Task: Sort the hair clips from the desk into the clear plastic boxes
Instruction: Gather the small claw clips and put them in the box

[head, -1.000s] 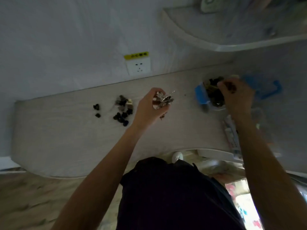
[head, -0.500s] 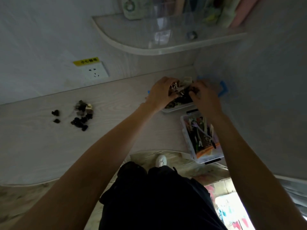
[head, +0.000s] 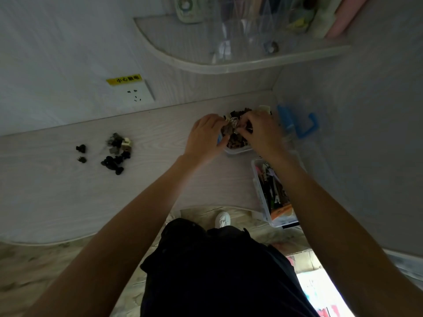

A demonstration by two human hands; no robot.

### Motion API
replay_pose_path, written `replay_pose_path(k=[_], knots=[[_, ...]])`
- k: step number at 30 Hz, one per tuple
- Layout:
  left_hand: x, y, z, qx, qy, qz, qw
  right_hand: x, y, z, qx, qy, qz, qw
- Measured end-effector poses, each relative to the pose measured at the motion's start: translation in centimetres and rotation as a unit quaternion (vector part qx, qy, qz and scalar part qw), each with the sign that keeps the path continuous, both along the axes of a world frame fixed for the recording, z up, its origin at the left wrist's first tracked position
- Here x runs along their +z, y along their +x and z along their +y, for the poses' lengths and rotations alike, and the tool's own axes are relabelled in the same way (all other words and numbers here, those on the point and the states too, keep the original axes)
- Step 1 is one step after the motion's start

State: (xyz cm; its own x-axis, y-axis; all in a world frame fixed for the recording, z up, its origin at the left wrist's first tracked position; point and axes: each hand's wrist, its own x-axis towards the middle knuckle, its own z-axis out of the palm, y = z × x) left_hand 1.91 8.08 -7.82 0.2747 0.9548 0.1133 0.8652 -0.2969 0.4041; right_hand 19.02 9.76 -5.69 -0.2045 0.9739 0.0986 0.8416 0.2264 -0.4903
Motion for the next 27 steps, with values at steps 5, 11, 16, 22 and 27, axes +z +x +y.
replay_pose_path(k=[5, 11, 16, 22, 27], knots=[[0.1, -0.1, 0.0, -0.014, 0.000, 0.011, 1.000, 1.5, 0.8, 0.1, -0.081, 0.012, 0.078, 0.994], [0.3, 0.3, -0.3, -0.059, 0.019, 0.010, 0.998, 2.0, 5.2, -1.1, -0.162, 0.059, 0.027, 0.985], [0.4, 2.3, -0.1, -0.144, -0.031, 0.038, 0.988, 0.6, 5.5, -2.3, -0.120, 0.056, -0.159, 0.978], [0.9, 3.3, 0.1, -0.149, -0.056, 0.114, 0.981, -0.2, 4.7, -2.7, -0.067, -0.024, -0.135, 0.988], [1.4, 2.4, 0.4, -0.153, -0.019, 0.103, 0.983, -0.3, 5.2, -1.0, -0.004, -0.100, -0.153, 0.983]])
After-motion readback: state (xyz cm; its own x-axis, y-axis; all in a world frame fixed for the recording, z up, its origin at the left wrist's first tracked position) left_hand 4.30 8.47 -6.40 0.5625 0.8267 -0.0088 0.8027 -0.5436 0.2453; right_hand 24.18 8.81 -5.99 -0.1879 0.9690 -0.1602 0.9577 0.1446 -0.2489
